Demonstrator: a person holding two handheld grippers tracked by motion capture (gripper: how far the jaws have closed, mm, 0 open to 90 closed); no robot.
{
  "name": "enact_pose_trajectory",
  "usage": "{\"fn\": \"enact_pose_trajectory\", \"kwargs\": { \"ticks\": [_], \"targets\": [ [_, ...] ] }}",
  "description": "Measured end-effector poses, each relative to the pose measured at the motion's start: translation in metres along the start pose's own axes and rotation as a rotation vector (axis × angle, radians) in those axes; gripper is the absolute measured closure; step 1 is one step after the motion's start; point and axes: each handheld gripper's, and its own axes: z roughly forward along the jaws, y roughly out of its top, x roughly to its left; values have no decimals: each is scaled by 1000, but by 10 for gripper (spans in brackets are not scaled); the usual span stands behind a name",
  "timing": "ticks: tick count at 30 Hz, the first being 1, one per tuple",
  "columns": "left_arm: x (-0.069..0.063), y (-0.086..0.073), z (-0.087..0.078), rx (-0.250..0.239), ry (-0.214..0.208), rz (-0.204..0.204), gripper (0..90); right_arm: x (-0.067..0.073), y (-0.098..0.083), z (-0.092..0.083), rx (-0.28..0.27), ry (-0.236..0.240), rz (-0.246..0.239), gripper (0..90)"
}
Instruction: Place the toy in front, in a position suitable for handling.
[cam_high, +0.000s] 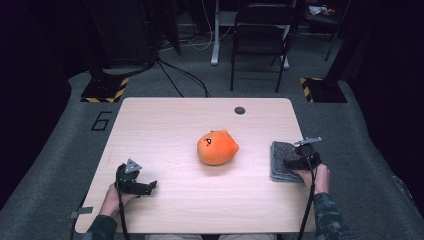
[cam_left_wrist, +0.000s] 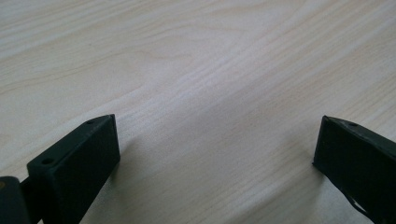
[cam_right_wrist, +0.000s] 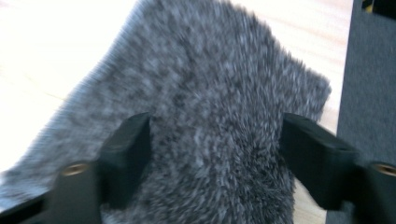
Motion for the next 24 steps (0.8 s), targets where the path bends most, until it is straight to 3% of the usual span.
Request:
{"fn": "enact_pose_trajectory", "kwargs": {
  "ticks": [1, 2, 3, 4, 5, 6, 8, 9, 13, 19, 24],
  "targets": [
    [1, 2, 0, 4, -11, -15, 0, 0, 0, 0, 0, 0, 0, 185],
    [3, 6, -4, -19, -42, -43, 0, 4, 4, -8, -18, 34, -19, 155],
    [3, 6, -4, -19, -42, -43, 0, 4, 4, -8, -18, 34, -19, 155],
    [2, 12, -9, -63, -35, -39, 0, 10, 9, -15, -38, 59, -26, 141],
    [2, 12, -9, -63, -35, -39, 0, 10, 9, -15, -38, 59, -26, 141],
    [1, 19, -15, -114, -28, -34, 0, 16, 13, -21, -67, 85, -40, 128],
    [0, 22, -18, -139, -22, -36, 0, 18, 15, -23, -77, 97, -53, 119],
    [-1, 31, -23, -176, -11, -39, 0, 26, 20, -29, -93, 125, -68, 115],
    [-2, 46, -26, -173, -19, -21, 3, 42, 29, -35, -121, 162, -103, 109],
    [-2, 68, -20, -171, -76, -41, 2, 65, 40, -39, -136, 224, -154, 107],
    [-10, 88, -14, -169, -126, 0, 4, 80, 50, -36, -142, 265, -181, 108]
  ]
}}
